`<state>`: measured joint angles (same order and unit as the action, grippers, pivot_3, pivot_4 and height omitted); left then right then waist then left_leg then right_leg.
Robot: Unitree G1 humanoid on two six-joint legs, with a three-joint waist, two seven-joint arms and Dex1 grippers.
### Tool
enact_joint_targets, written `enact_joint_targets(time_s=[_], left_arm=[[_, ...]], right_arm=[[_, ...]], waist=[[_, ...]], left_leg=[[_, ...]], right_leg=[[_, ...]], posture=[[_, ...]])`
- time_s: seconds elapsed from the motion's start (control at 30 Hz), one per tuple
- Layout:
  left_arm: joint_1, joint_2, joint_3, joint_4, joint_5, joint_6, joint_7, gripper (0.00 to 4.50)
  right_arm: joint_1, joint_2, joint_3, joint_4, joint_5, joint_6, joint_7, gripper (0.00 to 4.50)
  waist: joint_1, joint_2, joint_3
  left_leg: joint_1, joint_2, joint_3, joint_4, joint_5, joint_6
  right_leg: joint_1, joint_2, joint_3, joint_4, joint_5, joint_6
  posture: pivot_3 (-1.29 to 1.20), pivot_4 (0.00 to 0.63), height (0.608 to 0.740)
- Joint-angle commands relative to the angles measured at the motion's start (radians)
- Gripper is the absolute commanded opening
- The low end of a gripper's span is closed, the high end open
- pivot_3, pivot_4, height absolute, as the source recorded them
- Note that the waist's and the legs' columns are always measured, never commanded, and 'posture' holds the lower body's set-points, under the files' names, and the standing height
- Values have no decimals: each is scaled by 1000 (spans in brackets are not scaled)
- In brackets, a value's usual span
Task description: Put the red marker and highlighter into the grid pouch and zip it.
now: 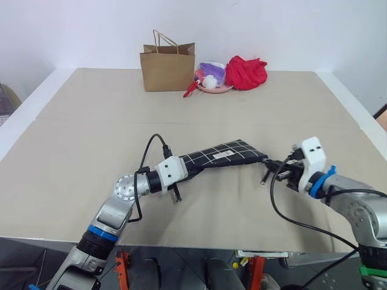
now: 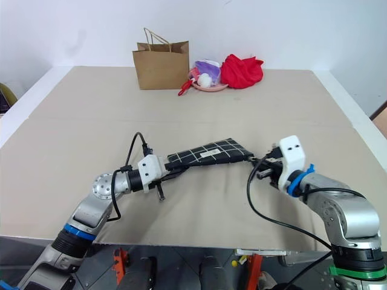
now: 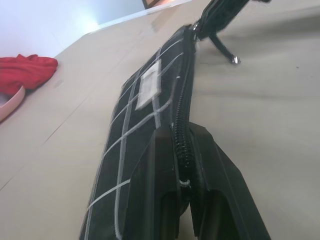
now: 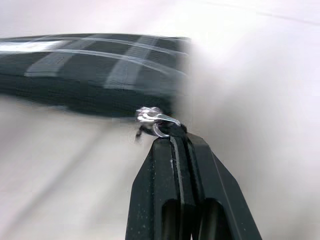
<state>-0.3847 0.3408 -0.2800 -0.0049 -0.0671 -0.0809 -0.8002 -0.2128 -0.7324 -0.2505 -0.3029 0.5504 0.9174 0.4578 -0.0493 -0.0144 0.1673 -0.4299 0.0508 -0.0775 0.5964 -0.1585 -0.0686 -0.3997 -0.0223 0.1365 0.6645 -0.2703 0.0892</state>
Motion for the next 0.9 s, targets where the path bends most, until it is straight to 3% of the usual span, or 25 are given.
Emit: enact_joint_targets(time_s=[0.03, 0.3, 0.33, 0.4, 0.43, 0.47, 0.6, 0.7, 0.77, 0.9], left_arm=[[4, 19, 32, -35, -7, -2, 9, 0], [7, 23, 33, -39, -15, 4, 1, 0], [8, 27, 35, -42, -29, 13, -12, 0], [11, 33, 41, -48, -56, 28, -31, 0], [12, 38, 44, -50, -72, 28, -43, 826], [11, 43, 48, -50, -83, 27, -54, 1147], [8, 76, 74, -64, -150, 61, -116, 3167], [18, 104, 121, -118, -295, 224, -166, 4473], [21, 120, 163, -133, -337, 296, -146, 4473], [45, 148, 212, -90, -278, 321, -61, 4473]], right_arm=[[8, -19, -72, 6, -44, -18, -41, 24], [12, -3, -91, -31, 35, 40, -15, 24], [20, -11, -90, -43, 44, 27, 12, 714], [35, -22, -90, -63, 51, 11, 42, 1413], [62, -36, -88, -79, 54, -14, 85, 1972], [92, -54, -87, -96, 65, -21, 129, 2470], [196, -83, -96, -146, 92, -115, 278, 4481], [198, -39, -99, -140, 96, -188, 292, 4500], [193, -7, -86, -130, 88, -235, 294, 4500], [197, 46, -56, -77, 17, -356, 283, 4500]], waist=[[-1, 0, 0], [0, 0, 0], [0, 0, 0], [0, 0, 0], [0, 0, 0], [0, 0, 0], [1, 0, 0], [-7, 0, 0], [-8, 0, 0], [-8, -1, 0]], left_leg=[[0, 0, 0, 0, 0, 0], [0, 0, 0, 0, 0, 0], [0, 0, 0, 0, 0, 0], [0, 0, 0, 0, 0, 0], [0, 0, 0, 0, 0, 0], [0, 0, 0, 0, 0, 0], [0, 0, 0, -1, 0, 0], [0, 0, 0, 0, 0, 0], [1, 0, 0, 0, 0, 0], [1, 0, 0, 1, 0, 0]], right_leg=[[0, 0, 0, 0, 0, 0], [0, 0, 0, 0, 0, 0], [0, 0, 0, 0, 0, 0], [0, 0, 0, 0, 0, 0], [0, 0, 0, 0, 0, 0], [0, 0, 0, 0, 0, 0], [0, 0, -1, 0, -1, 0], [0, 0, 0, 0, 0, 0], [0, 0, 0, 0, 0, -1], [1, 0, 0, 0, -1, -5]], posture=[[0, 150, 740], [0, 150, 740], [0, 150, 740], [0, 150, 740], [0, 150, 740], [0, 150, 740], [0, 150, 740], [0, 150, 740], [0, 150, 740], [0, 150, 740]])
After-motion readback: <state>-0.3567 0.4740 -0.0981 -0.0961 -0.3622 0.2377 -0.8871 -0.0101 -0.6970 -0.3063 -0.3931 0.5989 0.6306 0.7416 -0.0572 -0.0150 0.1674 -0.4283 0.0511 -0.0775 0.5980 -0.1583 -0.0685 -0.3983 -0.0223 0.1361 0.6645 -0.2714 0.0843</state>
